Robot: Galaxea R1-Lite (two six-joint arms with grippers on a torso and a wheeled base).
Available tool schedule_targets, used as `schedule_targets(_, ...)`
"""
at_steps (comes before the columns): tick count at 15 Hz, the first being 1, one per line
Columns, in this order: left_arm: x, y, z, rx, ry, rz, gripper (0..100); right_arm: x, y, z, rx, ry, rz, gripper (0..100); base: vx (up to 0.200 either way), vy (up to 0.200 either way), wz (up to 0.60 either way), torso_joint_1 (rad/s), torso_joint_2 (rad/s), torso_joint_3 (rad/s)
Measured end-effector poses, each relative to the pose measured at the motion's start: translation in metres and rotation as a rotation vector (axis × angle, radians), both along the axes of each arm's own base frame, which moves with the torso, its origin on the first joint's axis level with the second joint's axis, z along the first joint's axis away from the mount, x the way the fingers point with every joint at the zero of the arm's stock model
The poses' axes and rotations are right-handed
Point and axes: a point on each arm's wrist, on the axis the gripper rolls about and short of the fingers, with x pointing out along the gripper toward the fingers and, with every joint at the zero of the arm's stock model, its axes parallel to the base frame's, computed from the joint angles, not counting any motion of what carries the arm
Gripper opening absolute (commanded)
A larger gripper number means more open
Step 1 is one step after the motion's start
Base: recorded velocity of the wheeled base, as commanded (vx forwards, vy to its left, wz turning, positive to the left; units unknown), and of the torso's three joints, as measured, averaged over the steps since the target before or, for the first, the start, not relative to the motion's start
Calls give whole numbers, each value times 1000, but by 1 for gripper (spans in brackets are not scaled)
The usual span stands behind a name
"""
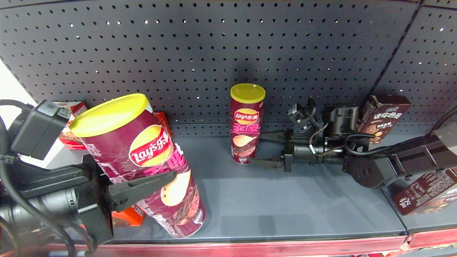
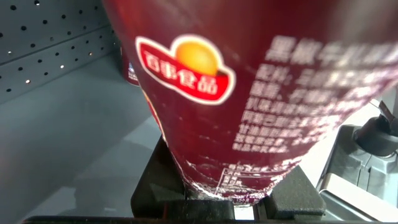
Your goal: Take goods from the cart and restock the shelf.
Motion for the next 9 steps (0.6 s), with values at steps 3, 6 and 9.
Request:
schedule_targets(3, 0, 0, -1, 1, 2, 0, 0, 0, 0, 3, 2, -12, -23, 100, 0, 0, 0, 0, 0, 0)
schedule_targets(6, 0, 0, -1, 2, 4, 0, 0, 12, 4, 12, 21, -53, -49, 100, 0, 0, 0, 0, 0, 0)
schedule_targets(9, 0, 0, -1, 2, 4, 0, 0, 26, 13, 15, 37, -82, -46, 100, 0, 0, 0, 0, 0, 0)
